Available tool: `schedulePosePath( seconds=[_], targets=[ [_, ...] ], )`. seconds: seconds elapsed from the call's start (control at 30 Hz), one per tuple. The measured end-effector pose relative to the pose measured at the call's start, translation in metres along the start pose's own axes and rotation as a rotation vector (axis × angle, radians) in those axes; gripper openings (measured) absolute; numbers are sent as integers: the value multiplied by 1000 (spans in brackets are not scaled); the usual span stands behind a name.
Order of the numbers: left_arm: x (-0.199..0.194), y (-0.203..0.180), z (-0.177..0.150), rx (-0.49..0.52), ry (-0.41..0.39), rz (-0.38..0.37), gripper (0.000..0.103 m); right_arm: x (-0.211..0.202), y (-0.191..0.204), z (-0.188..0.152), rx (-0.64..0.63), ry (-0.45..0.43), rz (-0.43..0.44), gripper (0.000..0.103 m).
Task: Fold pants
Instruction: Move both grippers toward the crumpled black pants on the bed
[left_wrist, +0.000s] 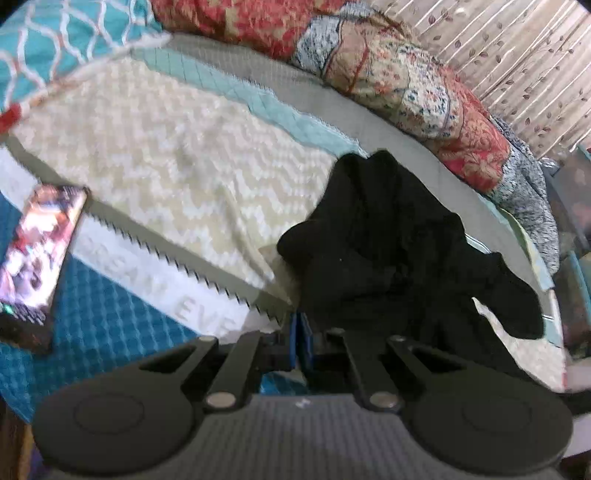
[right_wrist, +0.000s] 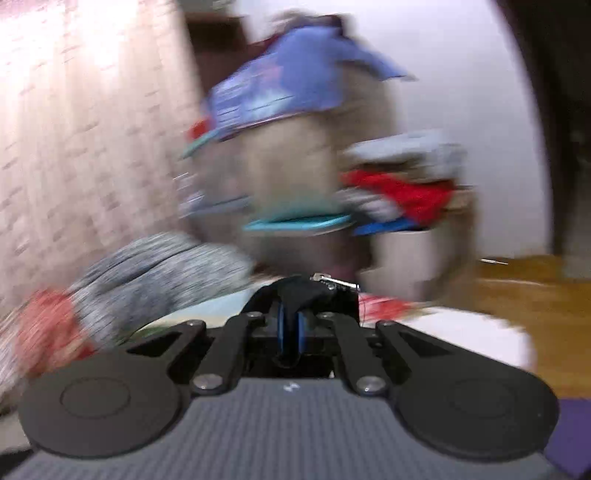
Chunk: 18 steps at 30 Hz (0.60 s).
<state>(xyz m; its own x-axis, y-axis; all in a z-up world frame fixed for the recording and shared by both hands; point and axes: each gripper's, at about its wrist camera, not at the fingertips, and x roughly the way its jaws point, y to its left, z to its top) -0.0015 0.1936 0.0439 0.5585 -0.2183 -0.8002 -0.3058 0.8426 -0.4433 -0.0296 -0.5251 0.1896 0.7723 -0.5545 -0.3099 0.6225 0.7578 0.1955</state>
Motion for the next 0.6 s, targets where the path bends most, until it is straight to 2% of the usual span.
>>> schedulePosePath(
  seconds=[0.03,0.13,0.23,0.3,0.37,0.43,0.5,0.57,0.6],
  targets=[
    [3,1,-3,-11,11,-16,4,3,-5,-3,6,25,-14,10],
    [9,-9,-13,23,23,33,4,12,-8,-15,-31,99,-29,10],
    [12,-14,-25,39,48,55,5,17,2,-28,-72,129,-51,10],
    [10,-16,-33,78,62,121,8,37,0,-32,-77,170,-97,17],
    [-3,-11,-36,108,46,156,14,47,-5,-38,-52,183,-165,63],
    [-27,1,-33,76,-14,150,21,41,-18,-37,21,137,-214,64],
    [-46,4,-16,79,-79,186,21,36,-24,-32,73,110,-229,61],
    [-46,-5,6,133,-120,227,23,35,-8,-23,73,116,-131,57],
    [-40,-13,20,159,-132,236,28,38,6,-21,58,132,-69,57]
  ],
)
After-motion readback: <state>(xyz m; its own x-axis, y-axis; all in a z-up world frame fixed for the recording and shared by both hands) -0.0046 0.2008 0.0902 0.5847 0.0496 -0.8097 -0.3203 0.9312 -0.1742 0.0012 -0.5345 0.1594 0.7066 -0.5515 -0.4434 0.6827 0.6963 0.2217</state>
